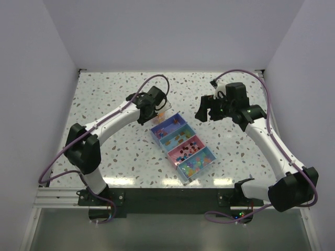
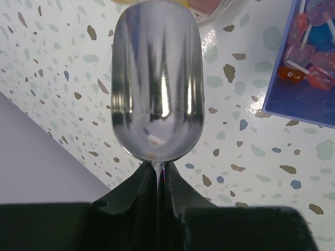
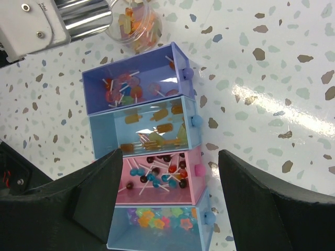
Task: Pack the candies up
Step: Place the fake candies in the packing bottle.
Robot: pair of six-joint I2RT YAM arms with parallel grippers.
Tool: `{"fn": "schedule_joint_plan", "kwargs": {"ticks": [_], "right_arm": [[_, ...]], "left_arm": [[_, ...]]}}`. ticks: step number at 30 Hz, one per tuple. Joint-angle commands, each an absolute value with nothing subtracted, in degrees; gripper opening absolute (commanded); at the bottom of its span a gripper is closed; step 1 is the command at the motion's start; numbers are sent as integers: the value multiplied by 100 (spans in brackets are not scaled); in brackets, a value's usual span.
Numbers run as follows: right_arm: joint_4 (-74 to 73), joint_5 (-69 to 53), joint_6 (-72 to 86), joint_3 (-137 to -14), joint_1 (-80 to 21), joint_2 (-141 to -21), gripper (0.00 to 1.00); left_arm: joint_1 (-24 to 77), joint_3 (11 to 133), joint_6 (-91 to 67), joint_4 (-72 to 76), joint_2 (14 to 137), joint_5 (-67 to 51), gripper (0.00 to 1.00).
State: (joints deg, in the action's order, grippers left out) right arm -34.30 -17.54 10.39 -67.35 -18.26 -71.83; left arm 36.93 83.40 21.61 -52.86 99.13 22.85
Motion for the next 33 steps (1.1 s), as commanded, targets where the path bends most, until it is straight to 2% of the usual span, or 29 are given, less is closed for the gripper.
{"fn": "schedule_joint_plan", "kwargs": {"ticks": [1,13,20,27,33], "right_arm": [[-3437,-1863,958,-6864,-1802,-7128,77],[-3419,-1846,976,-6820,-1802,-7145,77],[-3410,-1907,993,-6882,-1802,-7251,77],[-3428,-1925,1002,-6856,-1802,-7251,76],[-3410,-1960,1055,-6820,-1802,-7303,76]], "left_arm": [[3788,8517,2127,-5362,9756,2716,0],[4148,8306,2364,-5212,9581,3331,0],[4157,7428,2944,-4107,8948,3542,0],[4157,6910,2989,-3499,8510,3244,0],[3824,6355,2734,-2972,7762,2216,0]]}}
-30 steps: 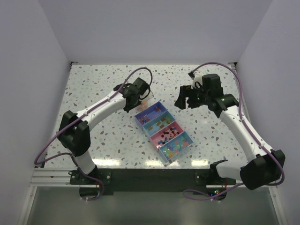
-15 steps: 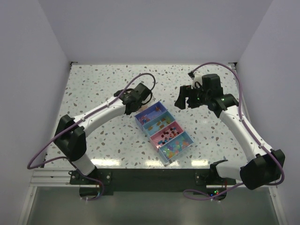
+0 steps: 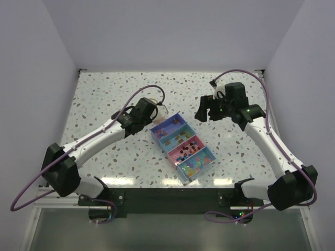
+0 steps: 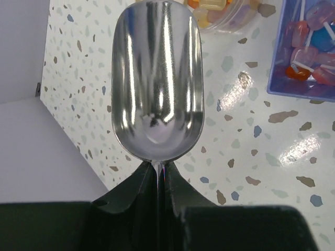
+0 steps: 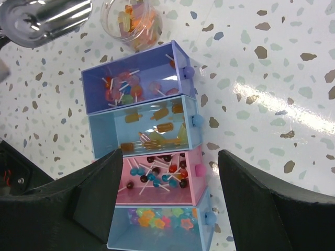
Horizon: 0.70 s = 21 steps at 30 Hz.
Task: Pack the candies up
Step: Place the fake candies in the packing bottle, then place the spatula at the center of the board.
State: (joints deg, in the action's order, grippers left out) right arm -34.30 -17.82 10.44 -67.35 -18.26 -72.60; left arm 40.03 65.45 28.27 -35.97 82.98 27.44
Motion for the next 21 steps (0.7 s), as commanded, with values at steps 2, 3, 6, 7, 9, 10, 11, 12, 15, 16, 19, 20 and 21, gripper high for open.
{"fn": "schedule_joint_plan", "kwargs": {"ticks": [2,3,6,7,9,10,11,12,15,16,19,20,21], "right_arm": [[-3410,-2004,1072,-6838,-1802,-7356,75],[-3436,-2021,1081,-6847,-1810,-7400,74],[-3445,-2048,1107,-6847,-1802,-7470,73],[-3454,-2057,1107,-6829,-1810,-7488,73],[-3480,-2083,1116,-6838,-1802,-7541,72],[-3507,-2074,1116,-6847,-1802,-7558,72],[-3524,-2074,1116,-6855,-1810,-7559,72],[-3559,-2048,1125,-6864,-1802,-7576,72],[-3629,-1978,1125,-6864,-1810,-7585,72],[-3656,-1951,1125,-6864,-1802,-7594,72],[-3683,-1977,1169,-6838,-1810,-7620,71],[-3683,-2004,1186,-6829,-1802,-7620,71],[-3674,-2013,1213,-6803,-1802,-7620,71]], "left_arm": [[3648,6127,2558,-2795,7490,1830,0],[3578,6039,2471,-2725,7393,1698,0],[3297,5652,2102,-2357,6988,1153,0],[3165,5547,2031,-2268,6874,882,0],[3024,5283,1847,-2154,6654,643,0],[3006,5230,1785,-2145,6610,616,0],[2988,5169,1749,-2171,6548,572,0],[2971,5142,1697,-2197,6504,502,0],[2962,5001,1740,-2224,6267,203,0],[2962,4957,1775,-2206,6214,115,0],[2910,4834,1679,-2259,6091,27,0],[2883,4782,1627,-2224,6056,26,0],[2848,4694,1469,-2041,5995,35,0]]}}
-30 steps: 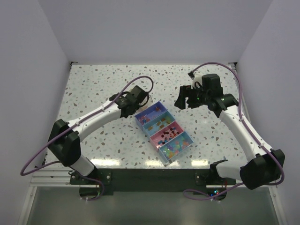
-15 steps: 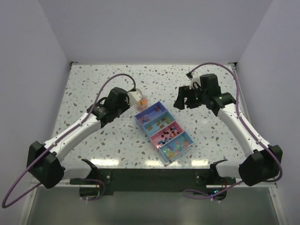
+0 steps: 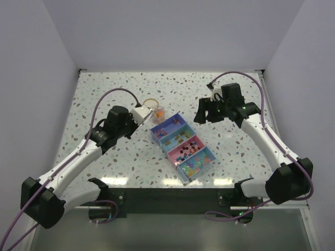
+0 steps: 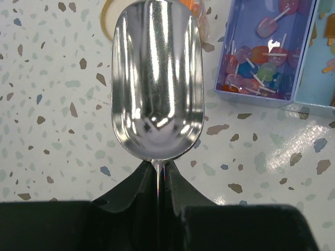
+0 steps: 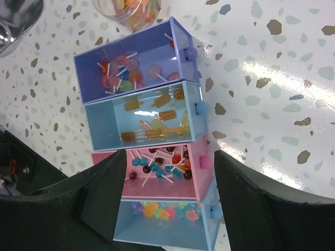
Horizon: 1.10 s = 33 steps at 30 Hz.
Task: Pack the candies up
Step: Place the spatula at the center of the board.
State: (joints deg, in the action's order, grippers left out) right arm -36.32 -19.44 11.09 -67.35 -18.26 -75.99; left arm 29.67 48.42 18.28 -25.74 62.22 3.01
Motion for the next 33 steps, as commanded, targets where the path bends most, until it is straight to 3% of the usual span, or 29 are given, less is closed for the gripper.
{"fn": "schedule_joint_plan", "kwargs": {"ticks": [1,8,12,18,21,27,33], "right_arm": [[-3674,-2021,1222,-6794,-1802,-7603,70],[-3674,-1960,1274,-6768,-1793,-7488,70],[-3727,-1907,1239,-6759,-1793,-7445,70],[-3727,-1819,1187,-6619,-1802,-7330,70],[-3727,-1784,1169,-6548,-1802,-7278,70],[-3656,-1784,1186,-6337,-1810,-7242,70],[-3551,-1740,1379,-6004,-1828,-7207,69]], "left_arm": [[2813,4598,1355,-1909,5907,26,0],[2181,3587,54,-906,5581,482,0],[1296,3182,-631,-301,5677,607,0],[-173,3260,-1046,281,6661,246,0],[-342,3384,-967,535,7074,517,0],[-545,3515,-1020,826,7927,650,8],[-536,3595,-1028,826,8314,598,23]]}}
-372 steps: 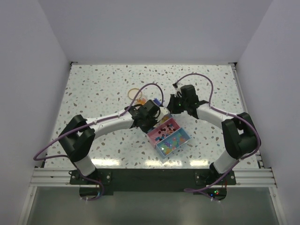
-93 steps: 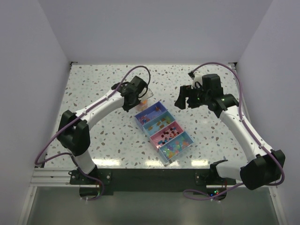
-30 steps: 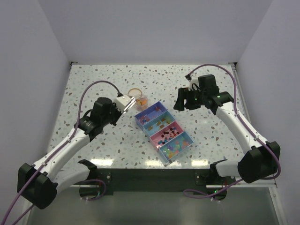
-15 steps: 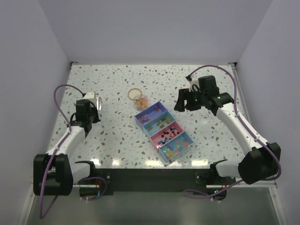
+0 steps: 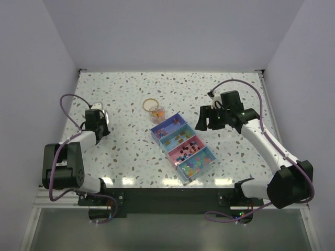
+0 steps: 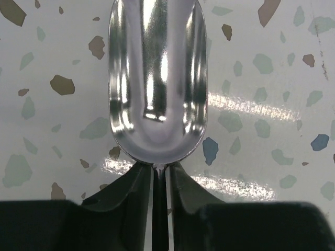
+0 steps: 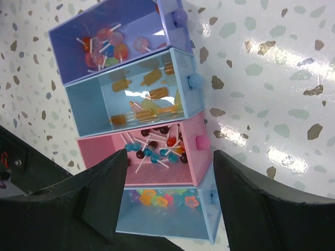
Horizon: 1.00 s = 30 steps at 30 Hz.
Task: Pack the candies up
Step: Place the spatula at the center of the board.
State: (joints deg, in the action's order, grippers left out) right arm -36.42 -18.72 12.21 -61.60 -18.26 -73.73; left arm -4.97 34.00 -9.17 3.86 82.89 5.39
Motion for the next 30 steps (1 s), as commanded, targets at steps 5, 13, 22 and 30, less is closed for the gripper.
{"fn": "schedule_joint_plan", "kwargs": {"ticks": [5,13,22,30], "right_arm": [[-3550,-1328,1555,-5801,-1977,-7233,69],[-3788,77,2899,-5599,-2705,-7286,69],[-4008,501,3700,-5546,-3137,-7585,67],[-3911,590,3419,-5774,-3129,-7673,67]], "left_arm": [[-527,3568,-1063,730,8209,580,46],[-308,3726,-686,299,7472,975,72],[825,3902,228,-316,6689,1828,75],[1687,3946,518,-589,6214,730,75]]}}
